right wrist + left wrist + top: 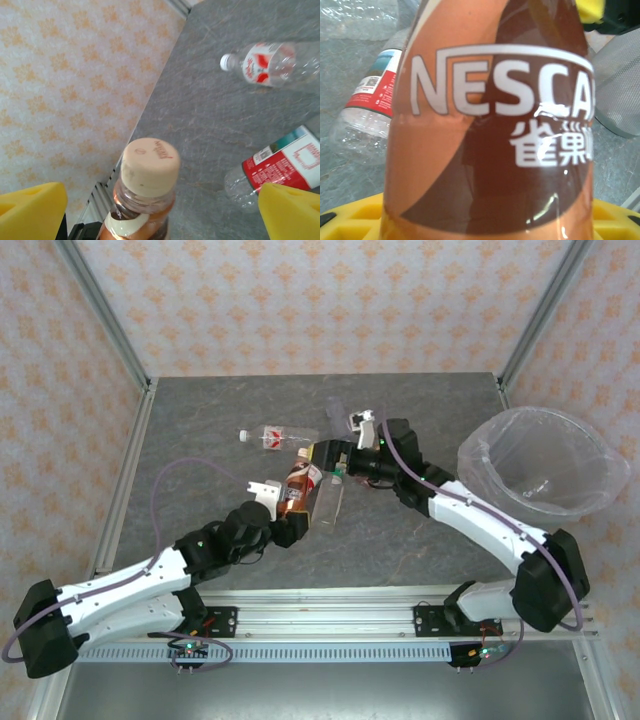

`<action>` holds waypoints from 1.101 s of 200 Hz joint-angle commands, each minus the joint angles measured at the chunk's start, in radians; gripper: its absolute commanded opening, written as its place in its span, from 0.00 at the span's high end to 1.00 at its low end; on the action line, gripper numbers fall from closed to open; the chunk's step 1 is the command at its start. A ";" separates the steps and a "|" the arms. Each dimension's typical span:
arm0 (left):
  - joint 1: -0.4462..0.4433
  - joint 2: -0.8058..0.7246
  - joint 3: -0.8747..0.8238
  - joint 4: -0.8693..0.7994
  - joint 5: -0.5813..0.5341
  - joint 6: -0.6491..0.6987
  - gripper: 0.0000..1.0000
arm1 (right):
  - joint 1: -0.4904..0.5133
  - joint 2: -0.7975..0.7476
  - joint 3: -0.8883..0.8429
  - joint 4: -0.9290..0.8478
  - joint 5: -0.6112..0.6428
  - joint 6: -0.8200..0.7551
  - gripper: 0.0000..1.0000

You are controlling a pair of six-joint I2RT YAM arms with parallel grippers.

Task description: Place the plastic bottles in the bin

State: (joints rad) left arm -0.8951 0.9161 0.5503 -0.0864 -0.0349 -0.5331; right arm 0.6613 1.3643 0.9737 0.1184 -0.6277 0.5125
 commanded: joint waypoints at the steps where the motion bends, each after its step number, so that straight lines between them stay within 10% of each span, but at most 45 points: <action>1: 0.007 0.030 0.045 0.056 0.042 0.028 0.58 | 0.022 0.034 0.030 0.077 0.016 0.037 0.04; 220: 0.017 0.082 0.064 0.053 0.053 0.035 0.51 | 0.022 0.057 -0.035 0.170 0.083 0.112 1.00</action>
State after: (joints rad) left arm -0.8875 0.9977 0.5892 -0.0395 0.0223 -0.5217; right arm 0.6804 1.4334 0.9489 0.2703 -0.5716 0.6647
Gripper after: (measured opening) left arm 0.569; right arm 0.346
